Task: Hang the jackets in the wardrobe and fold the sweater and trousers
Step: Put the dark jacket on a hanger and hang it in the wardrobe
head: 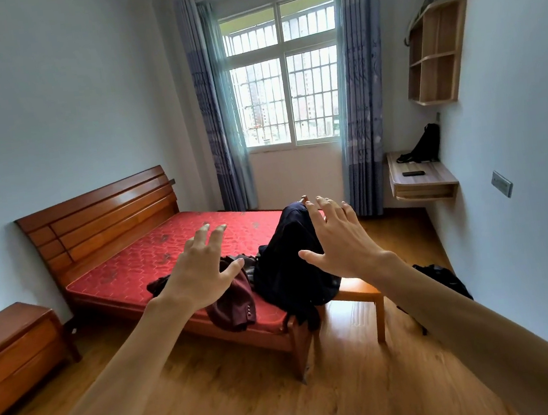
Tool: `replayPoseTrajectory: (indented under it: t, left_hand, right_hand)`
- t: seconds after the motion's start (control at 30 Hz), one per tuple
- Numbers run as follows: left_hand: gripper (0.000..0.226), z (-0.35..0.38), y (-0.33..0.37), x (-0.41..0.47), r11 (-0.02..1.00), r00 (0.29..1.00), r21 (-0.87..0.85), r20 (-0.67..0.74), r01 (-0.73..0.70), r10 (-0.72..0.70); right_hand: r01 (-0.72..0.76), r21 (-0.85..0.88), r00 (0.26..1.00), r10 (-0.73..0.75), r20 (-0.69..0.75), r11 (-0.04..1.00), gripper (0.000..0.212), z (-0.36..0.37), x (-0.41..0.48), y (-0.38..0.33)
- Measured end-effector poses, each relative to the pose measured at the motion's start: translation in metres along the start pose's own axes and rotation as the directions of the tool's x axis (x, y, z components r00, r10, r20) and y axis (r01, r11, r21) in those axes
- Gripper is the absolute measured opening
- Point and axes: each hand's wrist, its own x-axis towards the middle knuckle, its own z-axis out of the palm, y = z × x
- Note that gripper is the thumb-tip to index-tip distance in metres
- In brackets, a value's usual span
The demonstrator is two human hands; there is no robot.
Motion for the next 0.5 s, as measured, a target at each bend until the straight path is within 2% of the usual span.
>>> replayPoseTrajectory:
  t: [0.5]
  left_hand:
    - [0.083, -0.013, -0.111, 0.048, 1.000, 1.000, -0.008, -0.018, -0.016, 0.016]
  right_hand:
    - [-0.008, 0.006, 1.000, 0.008, -0.015, 1.000, 0.094, 0.022, 0.088, -0.073]
